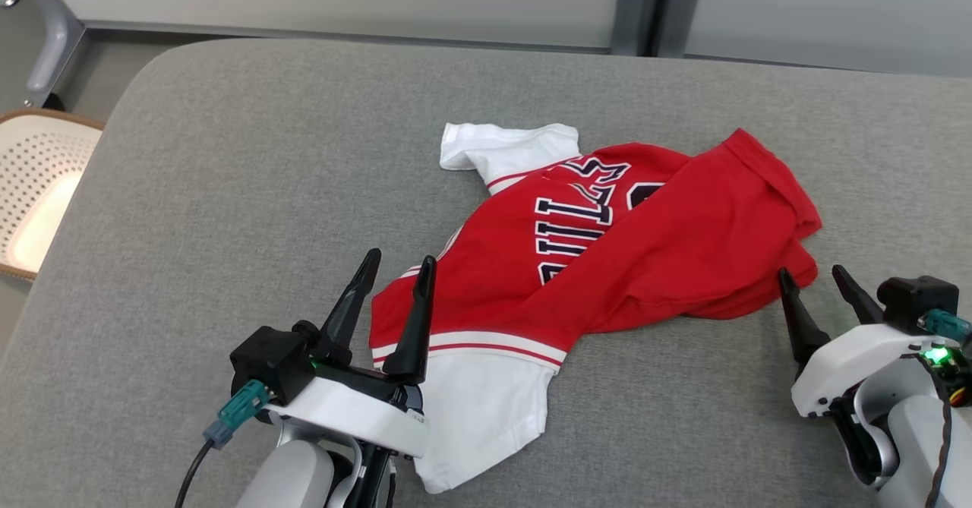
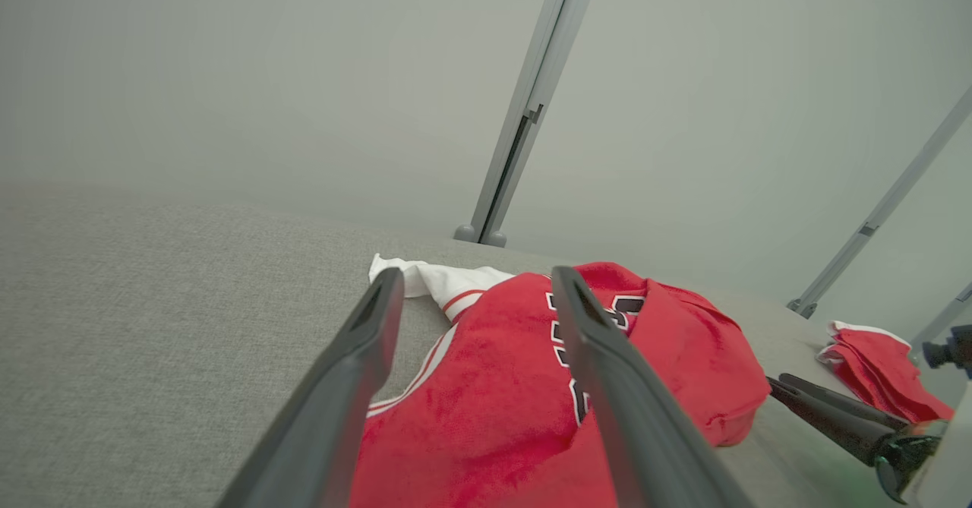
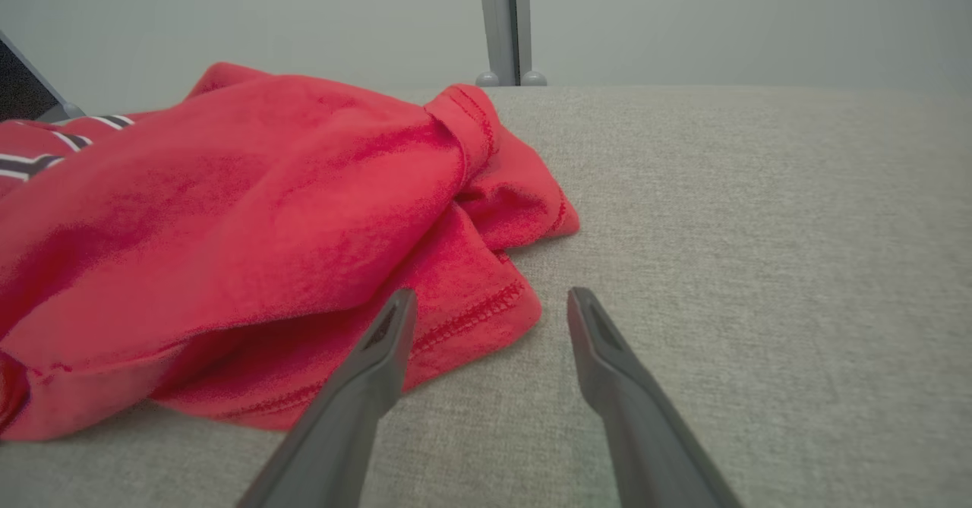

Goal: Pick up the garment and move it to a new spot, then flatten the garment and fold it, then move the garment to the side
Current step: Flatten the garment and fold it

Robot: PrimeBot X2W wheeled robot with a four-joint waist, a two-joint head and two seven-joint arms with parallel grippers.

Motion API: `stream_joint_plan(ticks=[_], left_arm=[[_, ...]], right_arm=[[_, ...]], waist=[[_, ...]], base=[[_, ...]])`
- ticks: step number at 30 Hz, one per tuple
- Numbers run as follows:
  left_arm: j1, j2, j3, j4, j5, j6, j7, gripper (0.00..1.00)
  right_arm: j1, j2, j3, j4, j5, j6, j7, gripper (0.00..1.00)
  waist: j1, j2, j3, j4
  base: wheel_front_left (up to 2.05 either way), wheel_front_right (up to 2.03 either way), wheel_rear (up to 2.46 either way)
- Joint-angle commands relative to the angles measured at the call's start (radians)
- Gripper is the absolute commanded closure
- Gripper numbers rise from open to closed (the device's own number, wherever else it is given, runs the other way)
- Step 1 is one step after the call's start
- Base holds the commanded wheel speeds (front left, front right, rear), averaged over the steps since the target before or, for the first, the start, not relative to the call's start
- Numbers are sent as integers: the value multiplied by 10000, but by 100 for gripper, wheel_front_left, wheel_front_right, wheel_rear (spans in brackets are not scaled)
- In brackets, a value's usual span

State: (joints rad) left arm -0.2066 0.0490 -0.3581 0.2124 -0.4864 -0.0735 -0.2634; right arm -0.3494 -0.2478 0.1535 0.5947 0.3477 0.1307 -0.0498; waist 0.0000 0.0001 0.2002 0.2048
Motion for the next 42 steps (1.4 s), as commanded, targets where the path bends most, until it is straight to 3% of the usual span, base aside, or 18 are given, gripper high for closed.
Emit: stream_joint_plan(ticks=[1, 5, 6, 7, 15, 22, 31, 42], left_arm=[[-119, 37, 16, -25, -60, 56, -14, 0], [-207, 37, -16, -54, -67, 58, -14, 0], [-212, 38, -22, -51, -74, 64, -14, 0], [-222, 37, -31, -50, -77, 69, -14, 0], [-197, 37, 46, 11, -53, 128, -14, 0], [-73, 37, 81, 30, -35, 99, -14, 0], [-142, 38, -84, 49, -79, 71, -14, 0], [-315, 40, -248, 66, -158, 34, -15, 0]], right_arm=[[-209, -144, 61, 154, -152, 0, 25, 0], [-578, -190, 73, 643, -336, 0, -13, 0], [-664, -215, 97, 767, -354, 0, 17, 73], [-745, -288, 127, 906, -426, 0, 34, 100], [-1046, -353, -557, 1585, -312, -1, -507, 100], [-941, -474, -1046, 1223, -177, -1, -741, 100], [-1136, -1439, -1369, 392, -946, -1, -489, 100], [-3240, -2317, -879, 445, -1781, -1, -139, 100]], waist=[[0, -1, 171, 177], [0, -1, 327, 332], [0, -1, 350, 355], [0, -1, 367, 373], [0, -1, 229, 255], [0, -1, -2, -120], [0, -1, -91, -366], [0, -1, 129, 91]], base=[[0, 0, 0], [0, 0, 0], [0, 0, 0], [0, 0, 0], [0, 0, 0], [0, 0, 0], [0, 0, 0], [0, 0, 0]])
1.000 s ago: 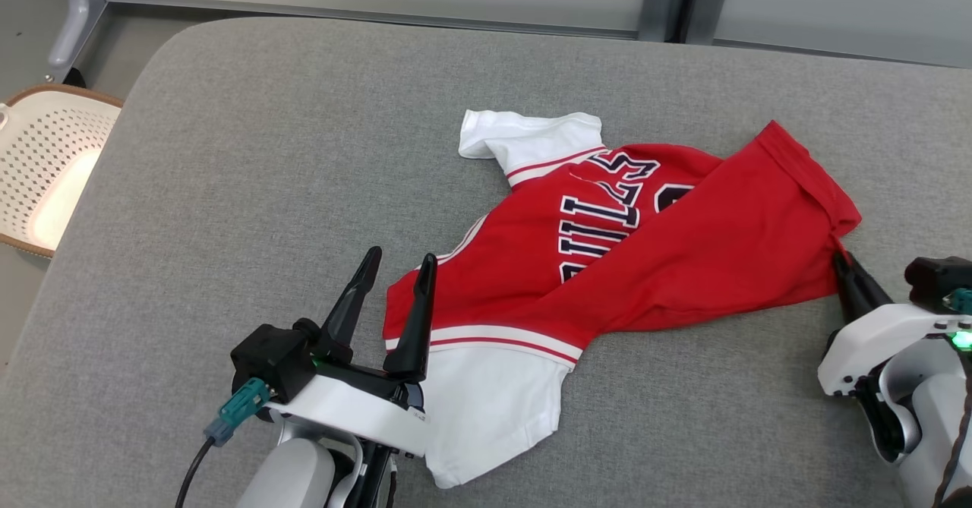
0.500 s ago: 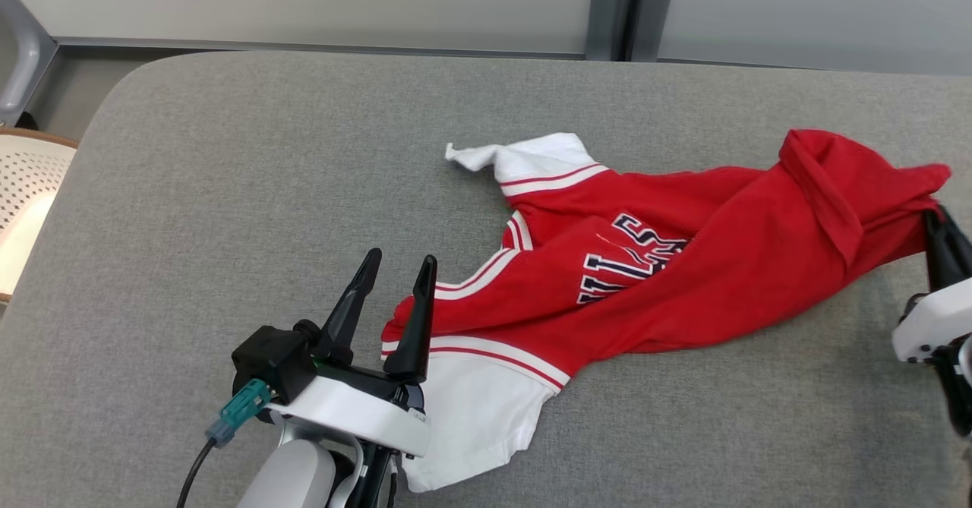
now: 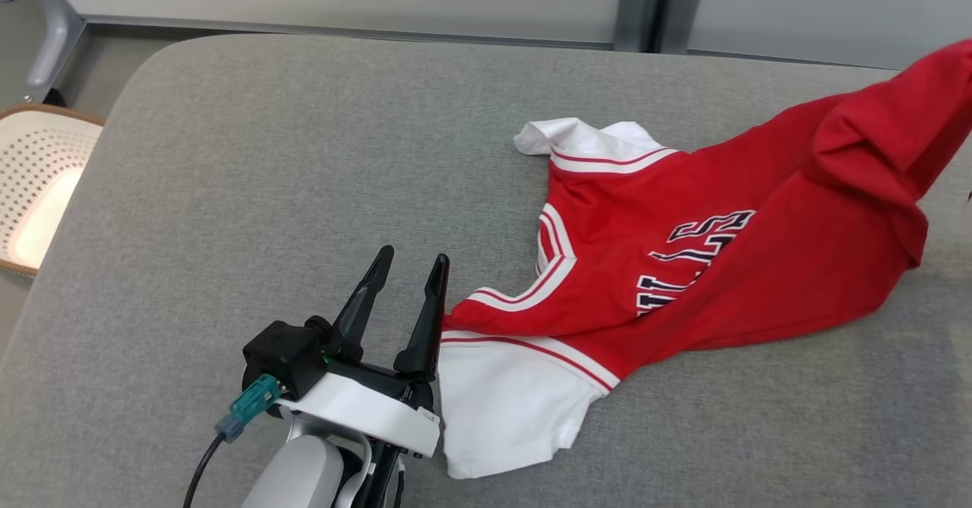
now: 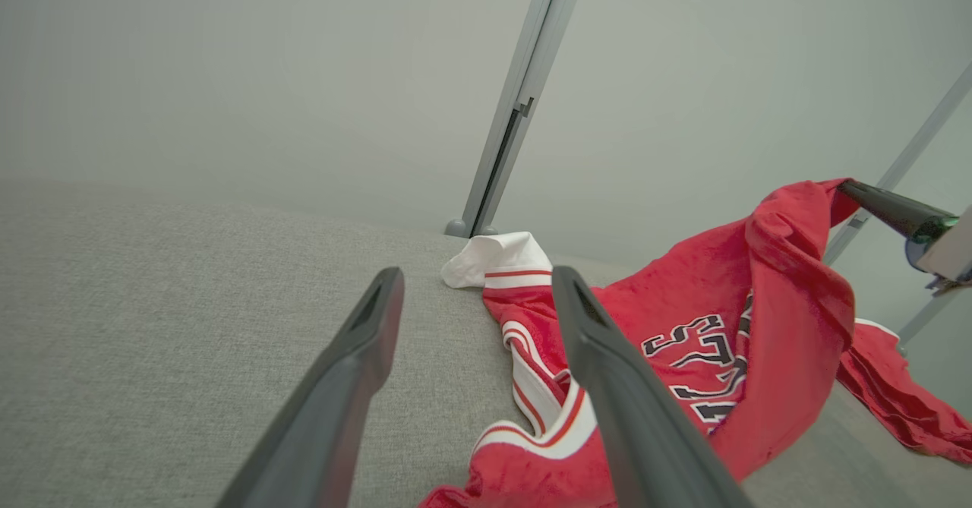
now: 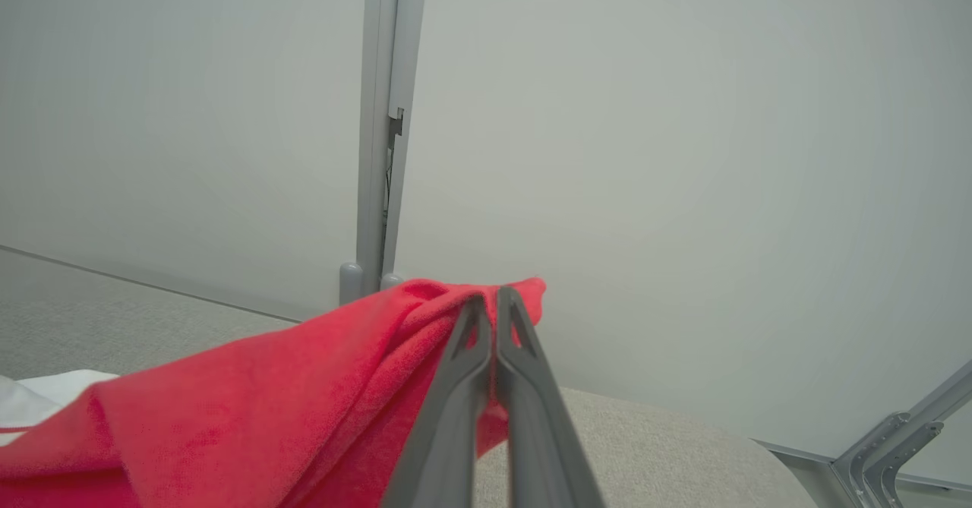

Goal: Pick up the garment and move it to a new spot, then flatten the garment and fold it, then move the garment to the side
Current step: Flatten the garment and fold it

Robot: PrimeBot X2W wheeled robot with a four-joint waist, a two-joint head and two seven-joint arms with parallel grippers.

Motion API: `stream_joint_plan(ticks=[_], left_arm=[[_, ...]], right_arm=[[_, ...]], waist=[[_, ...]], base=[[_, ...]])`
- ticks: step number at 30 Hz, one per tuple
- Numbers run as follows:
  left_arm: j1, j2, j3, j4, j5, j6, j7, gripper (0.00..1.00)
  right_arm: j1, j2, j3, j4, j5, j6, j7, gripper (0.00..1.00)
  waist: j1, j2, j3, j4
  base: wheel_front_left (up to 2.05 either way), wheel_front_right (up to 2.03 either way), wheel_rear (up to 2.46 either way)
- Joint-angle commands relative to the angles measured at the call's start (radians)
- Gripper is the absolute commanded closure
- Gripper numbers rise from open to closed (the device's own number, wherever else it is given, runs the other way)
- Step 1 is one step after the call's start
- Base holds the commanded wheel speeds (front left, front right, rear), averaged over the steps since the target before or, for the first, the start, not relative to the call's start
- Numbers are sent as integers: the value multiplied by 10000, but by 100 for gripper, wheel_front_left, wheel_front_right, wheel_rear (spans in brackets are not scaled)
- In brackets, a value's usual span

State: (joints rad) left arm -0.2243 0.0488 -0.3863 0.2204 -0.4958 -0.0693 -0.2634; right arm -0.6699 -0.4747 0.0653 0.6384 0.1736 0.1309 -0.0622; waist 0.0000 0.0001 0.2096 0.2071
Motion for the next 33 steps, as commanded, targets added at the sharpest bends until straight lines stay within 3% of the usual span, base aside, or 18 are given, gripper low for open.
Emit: stream_joint_plan(ticks=[1, 7, 8, 9, 14, 20, 27, 33], left_arm=[[-135, 40, 7, -18, -79, -7, -15, 0], [-141, 42, -125, -67, -208, 74, -13, 0], [-124, 36, -133, -78, -240, 70, -13, 0], [-108, 34, -143, -78, -261, 76, -13, 0], [-9, 39, -248, -62, -298, 130, -15, 0], [92, 39, -53, -25, -128, 124, -13, 0], [236, 37, 178, -8, 15, 58, -13, 0], [372, 40, 327, 27, 189, -10, -15, 0]], right_arm=[[-263, -146, 76, 130, -171, -3, -9, 100], [-1480, -84, 747, 956, -372, -3, -198, 100], [-1601, -27, 915, 1135, -367, -3, -200, 54], [-1685, 35, 1033, 1408, -251, -3, -45, 0], [-1694, 152, 1102, 3279, -141, -3, 697, 0], [-1150, 414, 781, 4066, 219, -3, -30, 0], [-133, 1010, 269, 3823, 1041, -2, -1440, 0], [1581, 1533, 450, 2405, 1764, -3, -1974, 0]], waist=[[0, -1, 61, 144], [0, -1, 199, 616], [0, -1, 214, 665], [0, -1, 223, 707], [0, -1, 141, 831], [0, -1, -107, 465], [0, -1, -471, -131], [0, -1, -717, -726]], base=[[0, 0, 0], [0, 0, 0], [0, 0, 0], [0, 0, 0], [0, 0, 0], [0, 0, 0], [0, 0, 0], [0, 0, 0]])
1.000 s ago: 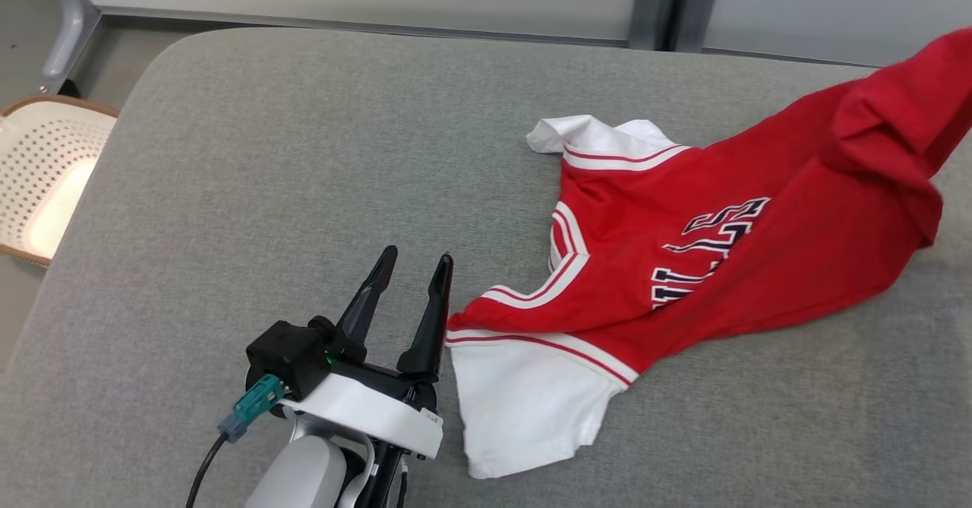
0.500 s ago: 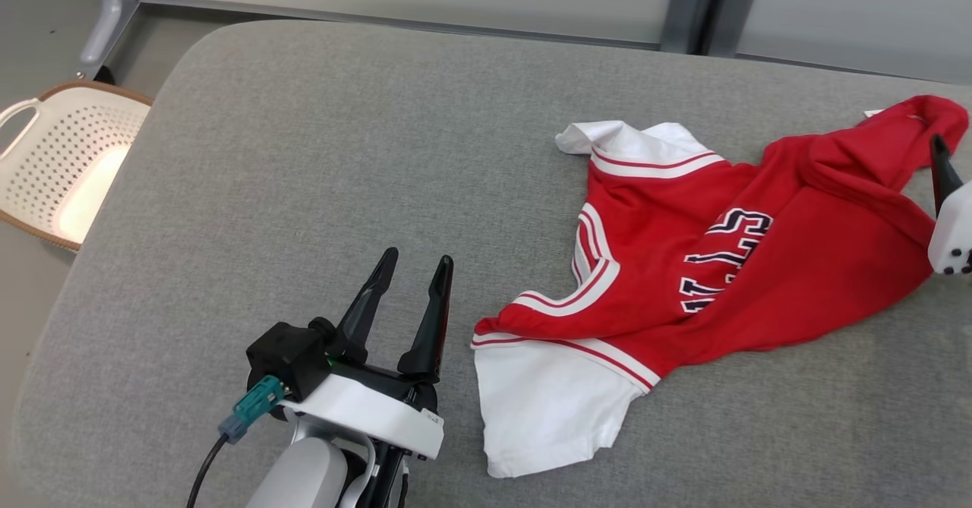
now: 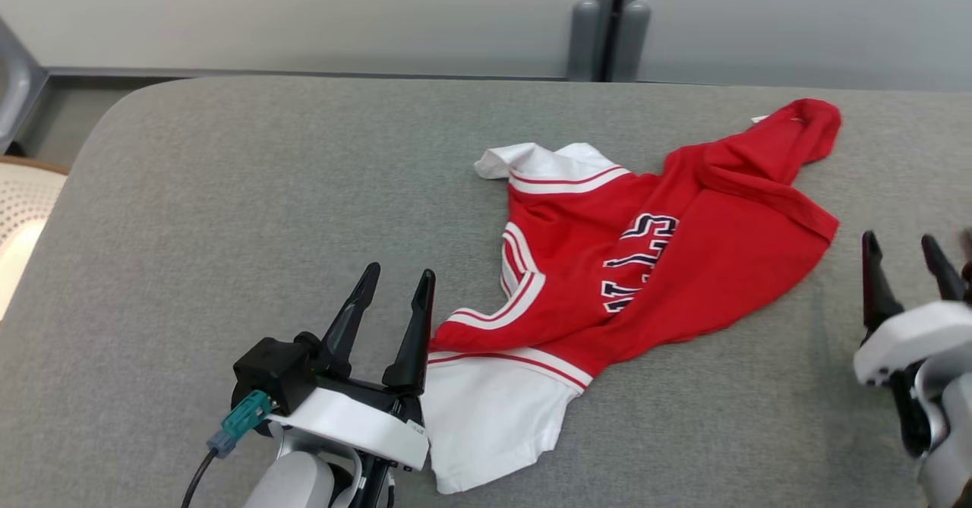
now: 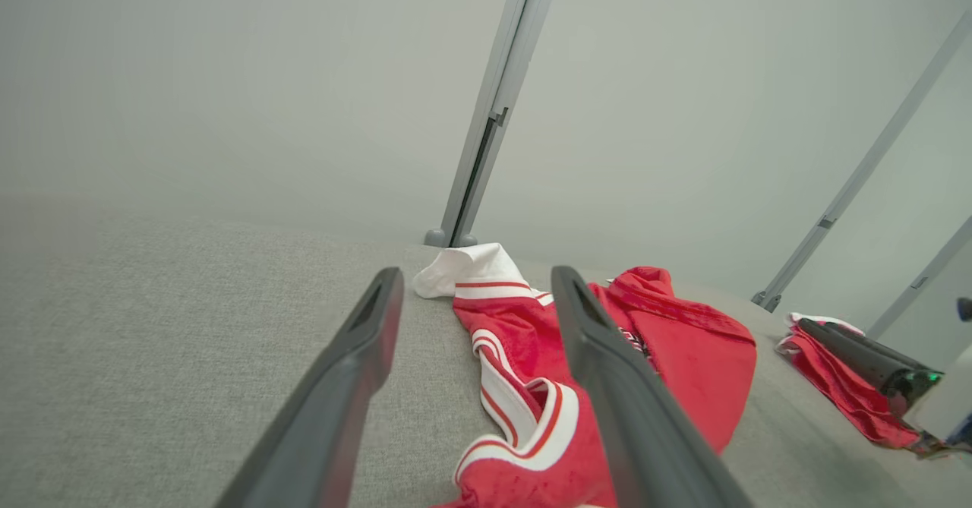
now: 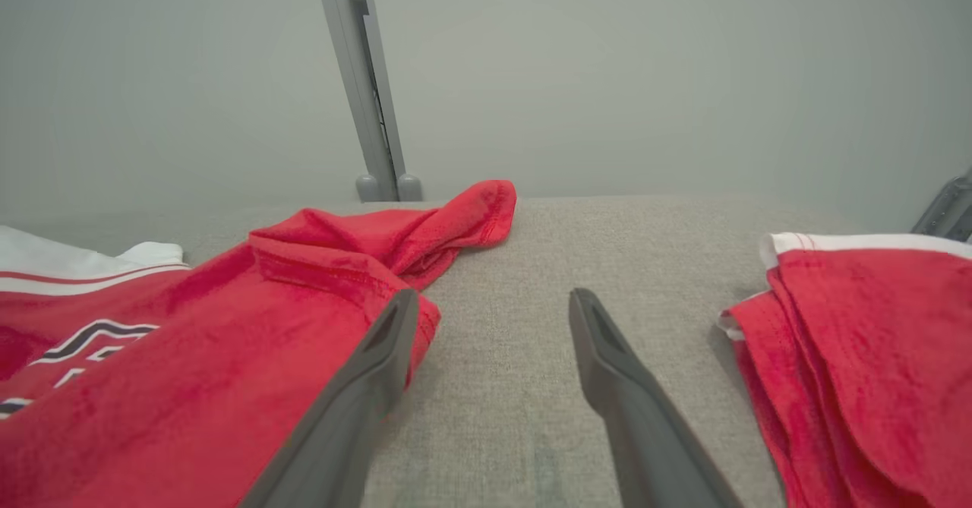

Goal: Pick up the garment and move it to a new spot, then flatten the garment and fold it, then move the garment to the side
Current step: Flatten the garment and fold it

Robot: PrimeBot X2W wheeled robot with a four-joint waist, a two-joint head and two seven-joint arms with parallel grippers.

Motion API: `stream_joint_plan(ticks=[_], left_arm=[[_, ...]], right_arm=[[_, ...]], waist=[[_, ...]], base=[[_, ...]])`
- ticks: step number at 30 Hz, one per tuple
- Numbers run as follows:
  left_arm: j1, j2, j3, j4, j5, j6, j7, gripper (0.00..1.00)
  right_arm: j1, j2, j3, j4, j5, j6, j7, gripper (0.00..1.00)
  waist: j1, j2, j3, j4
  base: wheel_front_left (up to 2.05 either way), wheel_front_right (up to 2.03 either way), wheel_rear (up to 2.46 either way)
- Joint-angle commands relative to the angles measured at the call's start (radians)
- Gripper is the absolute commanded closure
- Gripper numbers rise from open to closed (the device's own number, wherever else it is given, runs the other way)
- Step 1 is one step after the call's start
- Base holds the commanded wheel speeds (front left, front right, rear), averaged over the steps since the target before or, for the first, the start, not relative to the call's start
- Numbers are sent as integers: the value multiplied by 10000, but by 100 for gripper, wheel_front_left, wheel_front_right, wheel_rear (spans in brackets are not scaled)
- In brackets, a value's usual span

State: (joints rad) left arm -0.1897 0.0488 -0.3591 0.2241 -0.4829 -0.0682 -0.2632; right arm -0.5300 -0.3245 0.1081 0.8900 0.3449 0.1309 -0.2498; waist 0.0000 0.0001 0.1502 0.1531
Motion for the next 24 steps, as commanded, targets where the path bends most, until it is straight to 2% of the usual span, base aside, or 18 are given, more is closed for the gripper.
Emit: stream_joint_plan(ticks=[1, 7, 11, 24], left_arm=[[49, 42, 69, -4, 85, -33, -17, 0], [77, 42, 55, 24, 165, -91, -17, 0], [-61, 40, -12, 40, 179, -119, -17, 0], [-391, 37, -157, -29, 5, -51, -15, 0]], right_arm=[[503, 142, 13, -419, 174, -3, -107, 0], [2003, 587, -337, -2246, 335, -3, -168, 0], [2232, 685, -441, -2681, -36, -2, -167, 0], [861, 331, -1353, -1157, -1788, -3, 900, 0]], waist=[[0, -1, -140, -255], [0, -1, -86, -495], [0, -1, 43, -466], [0, -1, 760, 424]], base=[[0, 0, 0], [0, 0, 0], [0, 0, 0], [0, 0, 0]])
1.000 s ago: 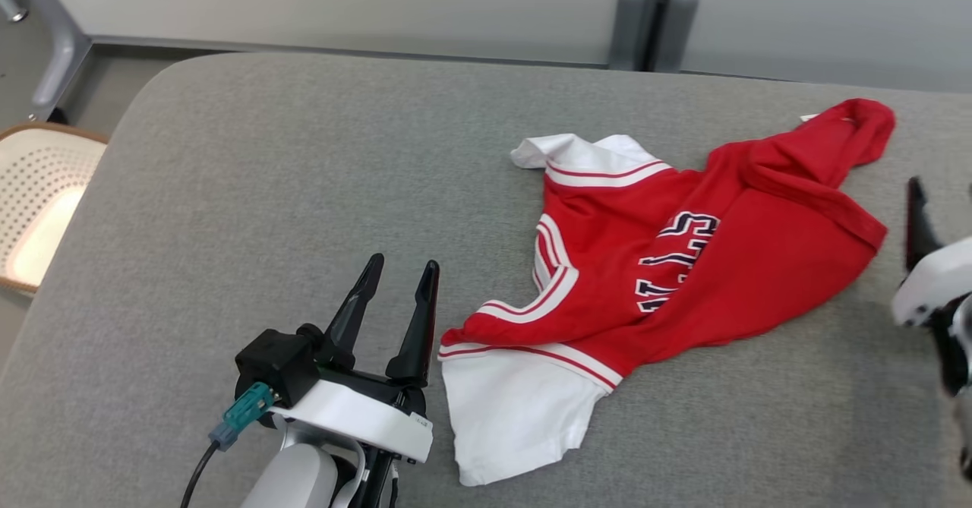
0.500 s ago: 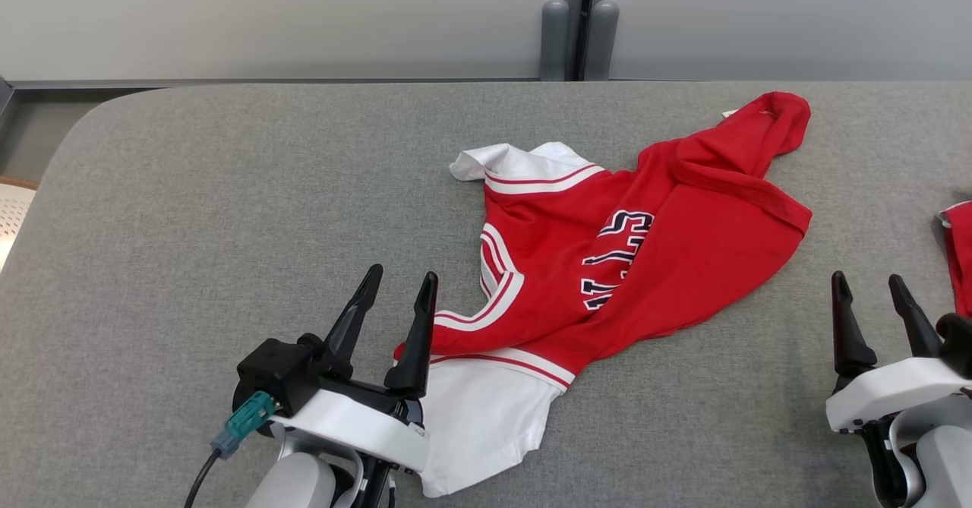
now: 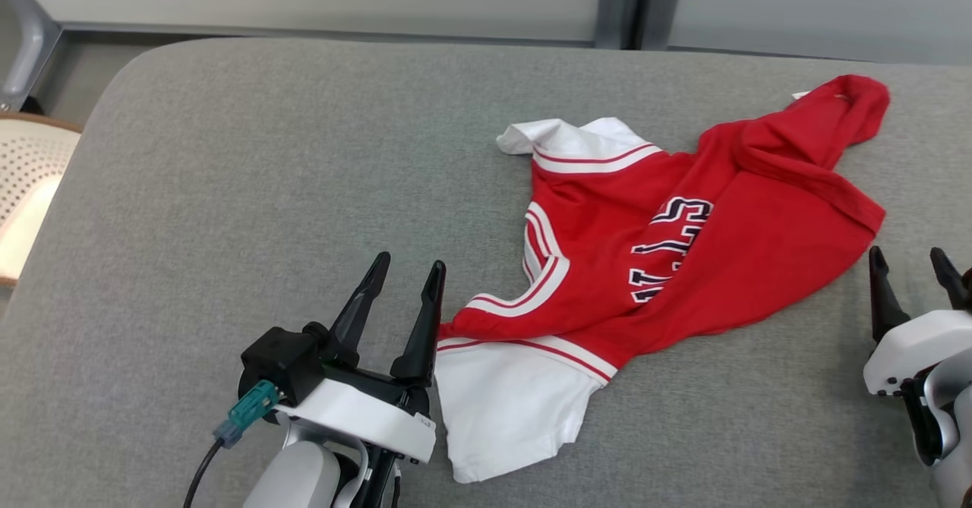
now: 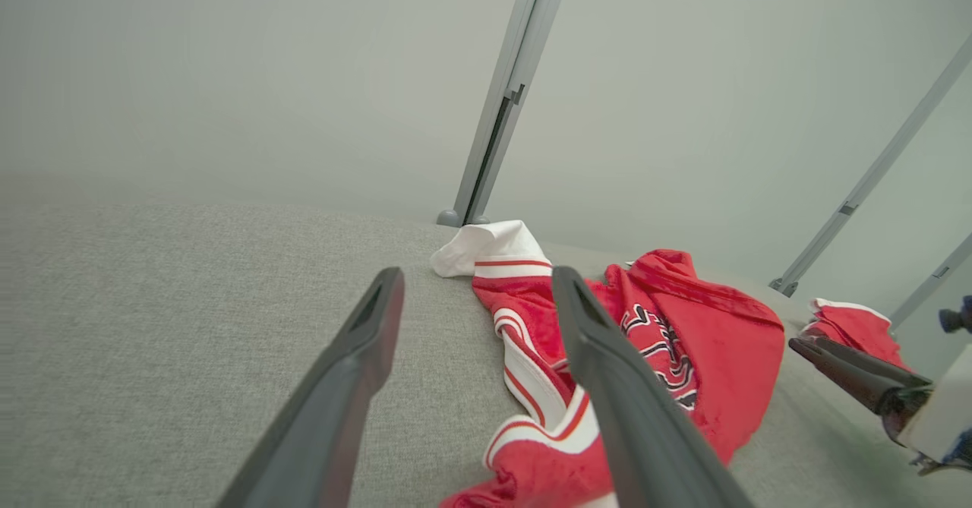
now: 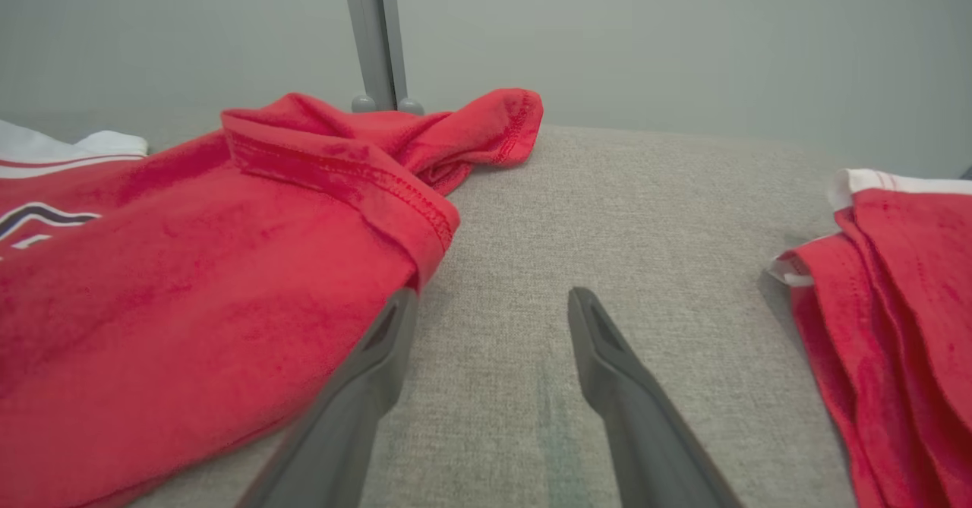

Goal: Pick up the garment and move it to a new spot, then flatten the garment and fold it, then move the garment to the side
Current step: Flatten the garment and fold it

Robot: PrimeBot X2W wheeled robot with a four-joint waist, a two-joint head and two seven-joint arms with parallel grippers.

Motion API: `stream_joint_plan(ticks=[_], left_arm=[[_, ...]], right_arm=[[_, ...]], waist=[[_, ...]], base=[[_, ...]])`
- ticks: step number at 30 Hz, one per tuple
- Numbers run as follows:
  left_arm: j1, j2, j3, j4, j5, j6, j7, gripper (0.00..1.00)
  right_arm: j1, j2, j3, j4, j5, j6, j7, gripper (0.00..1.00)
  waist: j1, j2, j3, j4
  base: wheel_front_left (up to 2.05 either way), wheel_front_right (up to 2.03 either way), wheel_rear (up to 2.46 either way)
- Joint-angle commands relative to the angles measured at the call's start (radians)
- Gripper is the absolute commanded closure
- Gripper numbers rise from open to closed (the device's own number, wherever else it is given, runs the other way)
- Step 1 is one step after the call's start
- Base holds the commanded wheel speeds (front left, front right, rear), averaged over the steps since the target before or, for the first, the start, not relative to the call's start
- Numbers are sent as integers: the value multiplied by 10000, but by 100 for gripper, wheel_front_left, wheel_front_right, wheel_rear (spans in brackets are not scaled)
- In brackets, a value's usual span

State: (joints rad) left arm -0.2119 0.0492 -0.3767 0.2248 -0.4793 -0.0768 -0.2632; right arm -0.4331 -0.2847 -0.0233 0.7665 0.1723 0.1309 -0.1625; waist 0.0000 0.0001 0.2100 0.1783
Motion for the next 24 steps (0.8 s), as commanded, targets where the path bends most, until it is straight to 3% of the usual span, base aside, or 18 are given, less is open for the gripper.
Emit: stream_joint_plan(ticks=[1, 14, 15, 16, 24], left_arm=[[-184, 33, 17, -42, -33, 43, -15, 0], [-341, 33, -46, -139, -114, 101, -15, 0], [-361, 33, -49, -141, -120, 112, -17, 0], [-370, 35, -54, -140, -121, 119, -17, 0], [-400, 35, -1, -76, -122, 150, -15, 0]], right_arm=[[-191, -93, -81, 195, -160, -3, 69, 0], [-992, -118, -63, 1113, -477, -3, -113, 0], [-1044, -122, -16, 1171, -488, -3, -129, 57], [-1084, -132, 49, 1237, -512, -3, -131, 100], [-1459, -500, 137, 1554, -856, -3, -460, 100]], waist=[[0, -1, 213, 235], [0, -1, 576, 480], [0, -1, 593, 478], [0, -1, 604, 474], [0, -1, 456, 298]], base=[[0, 0, 0], [0, 0, 0], [0, 0, 0], [0, 0, 0], [0, 0, 0]])
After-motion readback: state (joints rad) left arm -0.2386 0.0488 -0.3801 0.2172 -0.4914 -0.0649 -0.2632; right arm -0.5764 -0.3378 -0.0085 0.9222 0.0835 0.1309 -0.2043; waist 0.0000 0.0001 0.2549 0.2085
